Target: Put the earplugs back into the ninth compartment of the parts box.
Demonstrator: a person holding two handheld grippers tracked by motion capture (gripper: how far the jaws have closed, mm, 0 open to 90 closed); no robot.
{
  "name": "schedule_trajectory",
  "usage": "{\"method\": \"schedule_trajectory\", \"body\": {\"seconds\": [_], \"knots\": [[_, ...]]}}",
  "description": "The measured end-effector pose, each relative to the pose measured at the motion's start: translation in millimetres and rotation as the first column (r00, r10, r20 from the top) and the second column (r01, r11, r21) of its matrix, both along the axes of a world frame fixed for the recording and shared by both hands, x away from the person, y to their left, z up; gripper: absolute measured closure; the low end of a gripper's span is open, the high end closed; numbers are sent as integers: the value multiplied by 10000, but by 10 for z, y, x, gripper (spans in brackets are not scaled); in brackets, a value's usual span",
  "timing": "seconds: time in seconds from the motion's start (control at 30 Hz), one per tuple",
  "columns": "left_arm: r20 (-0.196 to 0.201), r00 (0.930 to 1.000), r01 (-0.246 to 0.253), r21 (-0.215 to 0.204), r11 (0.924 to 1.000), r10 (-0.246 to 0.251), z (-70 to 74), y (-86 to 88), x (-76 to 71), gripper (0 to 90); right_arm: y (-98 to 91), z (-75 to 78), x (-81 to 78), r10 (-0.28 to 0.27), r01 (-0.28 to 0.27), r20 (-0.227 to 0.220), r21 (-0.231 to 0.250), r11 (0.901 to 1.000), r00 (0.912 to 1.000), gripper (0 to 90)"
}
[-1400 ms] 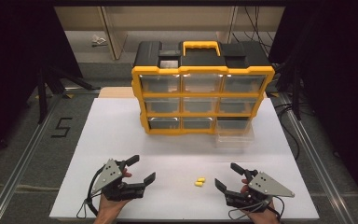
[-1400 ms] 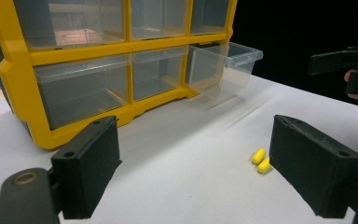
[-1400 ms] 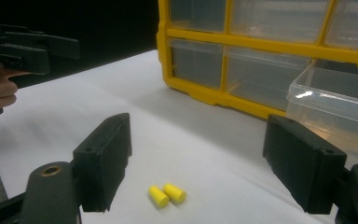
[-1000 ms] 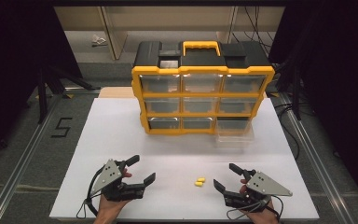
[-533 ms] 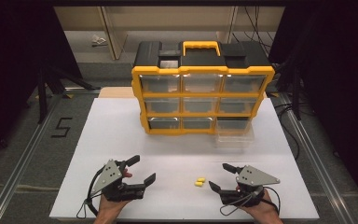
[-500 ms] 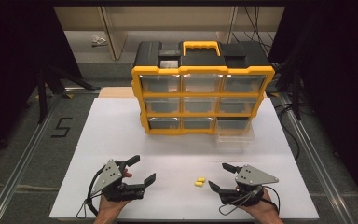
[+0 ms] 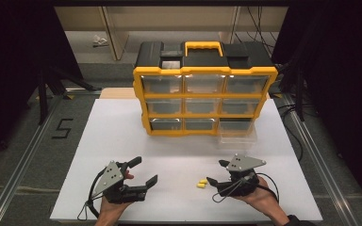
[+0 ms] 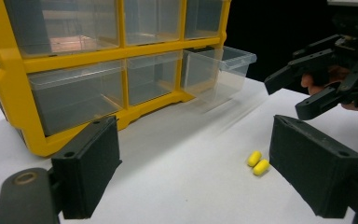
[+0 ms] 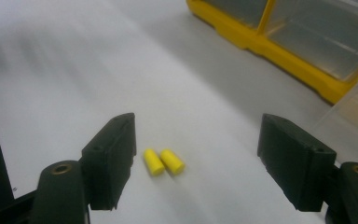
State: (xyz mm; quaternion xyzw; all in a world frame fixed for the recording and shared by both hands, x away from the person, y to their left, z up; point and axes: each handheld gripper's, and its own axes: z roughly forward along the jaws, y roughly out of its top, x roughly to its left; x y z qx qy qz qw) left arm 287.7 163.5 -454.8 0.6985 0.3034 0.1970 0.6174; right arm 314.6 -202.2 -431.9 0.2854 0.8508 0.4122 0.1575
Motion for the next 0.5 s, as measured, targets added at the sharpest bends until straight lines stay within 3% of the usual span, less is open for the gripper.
{"method": "schedule_trajectory", "body": {"seconds": [0.23, 0.5], "knots": [[-15, 10000, 31, 1, 10000, -31, -2, -6, -1, 159, 124, -44, 119, 460, -497, -542, -699, 9963, 9975, 349], [-5, 10000, 39, 5, 10000, -39, -3, -10, 0, 158, 192, -149, 247, 842, -1029, -1205, -1584, 9820, 9891, 409]]}}
